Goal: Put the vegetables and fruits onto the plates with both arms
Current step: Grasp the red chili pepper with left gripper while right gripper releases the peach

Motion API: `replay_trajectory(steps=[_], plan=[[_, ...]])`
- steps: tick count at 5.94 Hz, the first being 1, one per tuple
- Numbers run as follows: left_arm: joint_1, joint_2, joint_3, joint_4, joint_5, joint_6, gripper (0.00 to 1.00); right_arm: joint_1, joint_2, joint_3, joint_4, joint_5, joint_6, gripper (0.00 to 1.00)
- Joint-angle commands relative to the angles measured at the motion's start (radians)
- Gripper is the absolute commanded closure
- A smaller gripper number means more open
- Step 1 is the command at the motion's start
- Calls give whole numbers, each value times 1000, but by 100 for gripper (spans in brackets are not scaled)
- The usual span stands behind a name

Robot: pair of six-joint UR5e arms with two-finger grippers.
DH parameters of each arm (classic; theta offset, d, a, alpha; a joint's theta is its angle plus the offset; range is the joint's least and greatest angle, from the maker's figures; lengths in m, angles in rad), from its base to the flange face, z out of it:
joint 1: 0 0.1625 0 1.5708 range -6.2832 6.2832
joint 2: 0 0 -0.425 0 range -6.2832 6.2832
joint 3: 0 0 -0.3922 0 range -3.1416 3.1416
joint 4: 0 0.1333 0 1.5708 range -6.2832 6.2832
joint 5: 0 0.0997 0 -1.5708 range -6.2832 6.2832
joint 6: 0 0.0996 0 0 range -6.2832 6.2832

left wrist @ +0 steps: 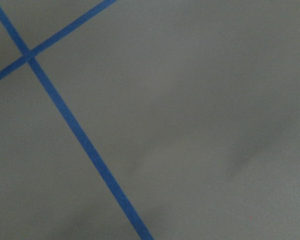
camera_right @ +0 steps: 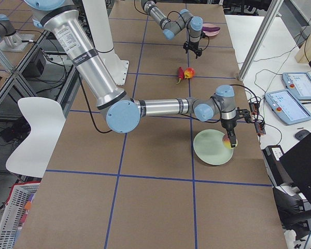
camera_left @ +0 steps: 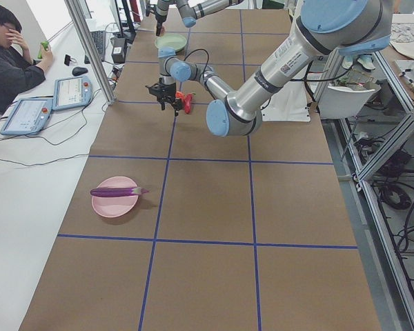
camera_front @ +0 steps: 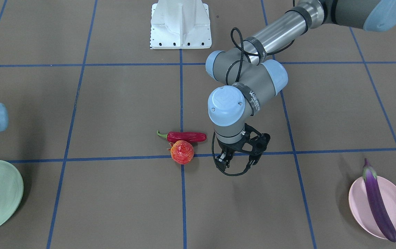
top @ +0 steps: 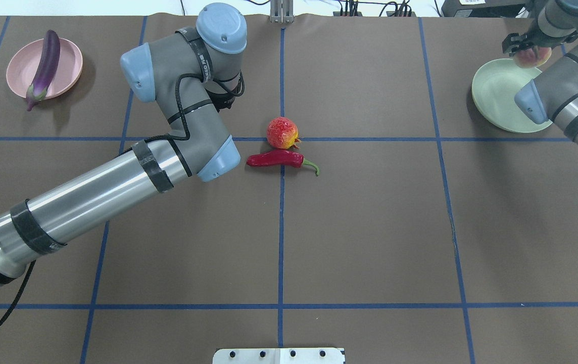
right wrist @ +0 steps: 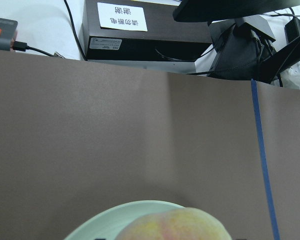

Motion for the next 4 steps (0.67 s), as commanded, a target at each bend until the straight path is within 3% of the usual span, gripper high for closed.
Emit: replay_trajectory(steps=[1,4], plan=[[28,1,-31,-1,-3,-106,0,2,-32,-15,39,-36,-61,100],[86,14,-23,-97,0,-235,0,2,-42,-12,45,-38,-68,100]])
